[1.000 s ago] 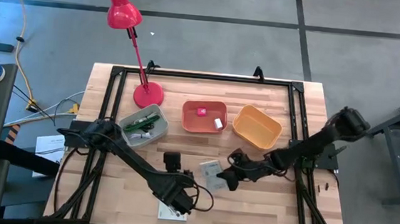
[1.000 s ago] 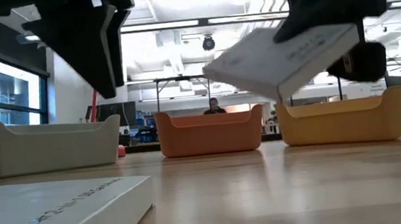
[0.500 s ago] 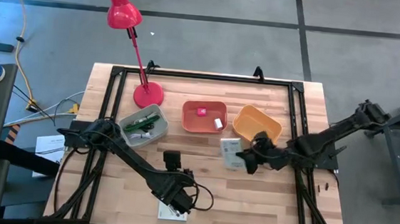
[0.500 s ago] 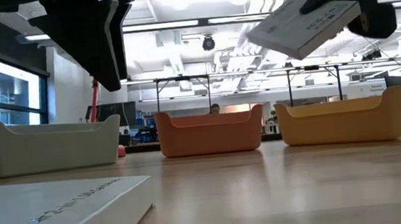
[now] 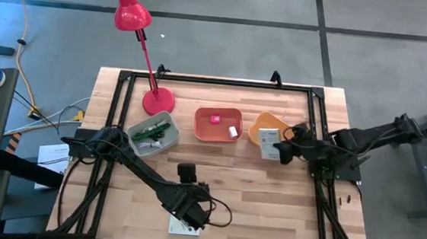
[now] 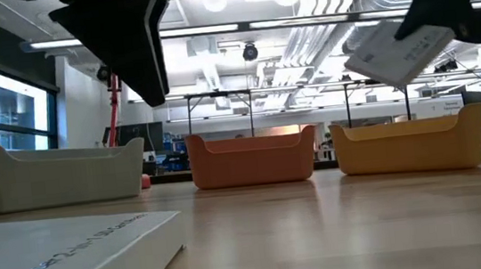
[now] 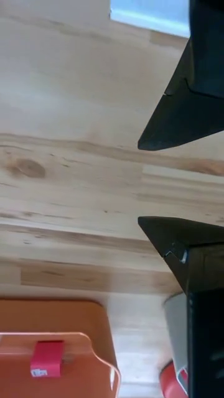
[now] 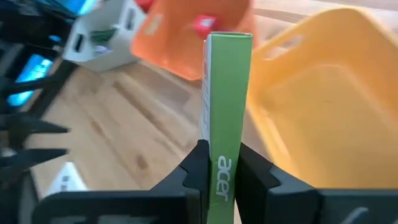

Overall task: Pick and place items into bin
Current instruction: Put the right white box into the yellow bin

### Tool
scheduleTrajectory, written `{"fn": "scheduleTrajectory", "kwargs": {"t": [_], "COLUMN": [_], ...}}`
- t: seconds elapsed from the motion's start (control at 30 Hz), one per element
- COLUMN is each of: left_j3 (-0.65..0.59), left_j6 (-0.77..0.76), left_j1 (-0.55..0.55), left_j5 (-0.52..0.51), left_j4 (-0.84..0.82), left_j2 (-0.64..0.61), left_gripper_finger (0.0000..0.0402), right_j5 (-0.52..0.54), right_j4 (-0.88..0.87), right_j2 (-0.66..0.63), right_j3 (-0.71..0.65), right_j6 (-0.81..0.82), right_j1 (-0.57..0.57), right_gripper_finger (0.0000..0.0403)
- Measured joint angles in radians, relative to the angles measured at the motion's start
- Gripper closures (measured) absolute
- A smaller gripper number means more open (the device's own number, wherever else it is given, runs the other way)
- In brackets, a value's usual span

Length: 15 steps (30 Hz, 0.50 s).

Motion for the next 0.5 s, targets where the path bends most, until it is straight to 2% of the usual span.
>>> {"fn": "scheduleTrajectory", "kwargs": {"t": [0.2,0.4,0.5], "left_j3": [0.000,0.000,0.000], "left_j6": [0.002,0.011,0.050], "left_j1": [0.000,0.000,0.000], "left_j5": [0.004,0.006,0.007], "left_j4": [0.075,0.191,0.247], "left_j2": [0.000,0.000,0.000], "left_gripper_finger": [0.0229,0.0229,0.0229], "right_j5": [-0.007,-0.067,-0.062], "right_j4": [-0.106,-0.162,-0.169], "right_j2": [-0.048,-0.045,-0.045], "right_j3": [0.000,0.000,0.000], "right_j6": [-0.043,-0.129,-0.164], "right_j1": [-0.084,-0.182,-0.218], "right_gripper_finger": [0.0357,0.0357,0.0357]}}
